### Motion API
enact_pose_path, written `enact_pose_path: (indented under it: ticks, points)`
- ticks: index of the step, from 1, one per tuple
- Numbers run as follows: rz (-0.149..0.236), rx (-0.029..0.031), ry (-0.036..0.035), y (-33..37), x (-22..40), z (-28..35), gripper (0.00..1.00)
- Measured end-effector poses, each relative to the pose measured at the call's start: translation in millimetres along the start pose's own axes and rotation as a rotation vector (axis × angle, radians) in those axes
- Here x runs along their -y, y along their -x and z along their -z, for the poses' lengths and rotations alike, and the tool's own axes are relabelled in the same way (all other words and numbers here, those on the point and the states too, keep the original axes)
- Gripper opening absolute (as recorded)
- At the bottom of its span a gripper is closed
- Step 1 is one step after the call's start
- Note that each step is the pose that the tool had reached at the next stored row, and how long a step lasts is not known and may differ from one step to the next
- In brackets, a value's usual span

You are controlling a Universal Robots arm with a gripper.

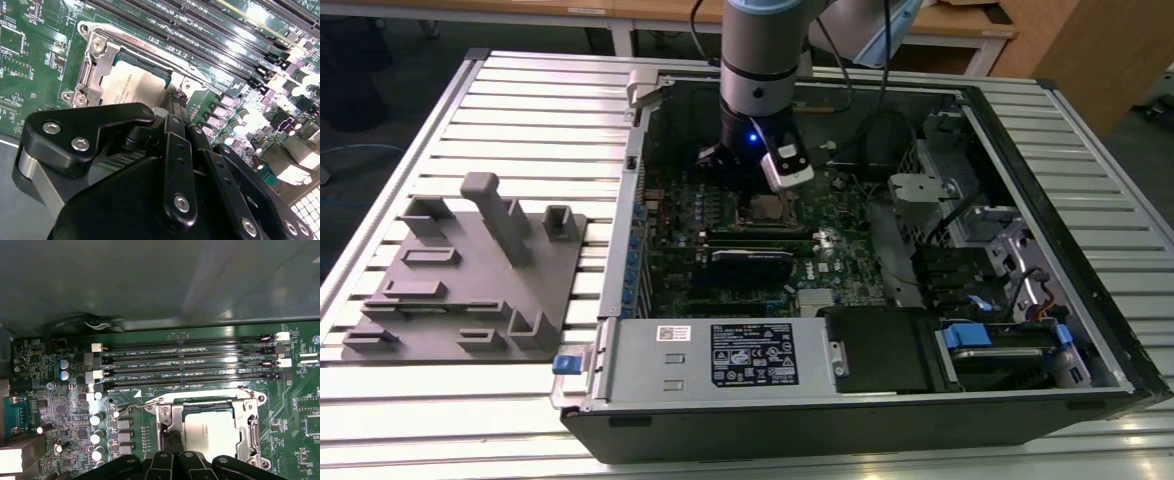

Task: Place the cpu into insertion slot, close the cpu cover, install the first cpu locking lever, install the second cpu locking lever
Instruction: 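Close the cpu cover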

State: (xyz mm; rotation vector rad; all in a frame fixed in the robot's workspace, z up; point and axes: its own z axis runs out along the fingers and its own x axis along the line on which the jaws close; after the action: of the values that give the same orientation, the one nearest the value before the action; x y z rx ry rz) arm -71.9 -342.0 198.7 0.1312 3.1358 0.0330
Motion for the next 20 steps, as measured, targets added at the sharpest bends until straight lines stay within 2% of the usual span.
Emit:
enact_pose_path:
  ticks: [8, 20]
  points:
    - [0.000, 0.0010, 0.0016, 0.0, -0.2, -0.1, 0.11]
    - [0.000, 0.0002, 0.0002, -0.1, -0.5, 21.8, 0.11]
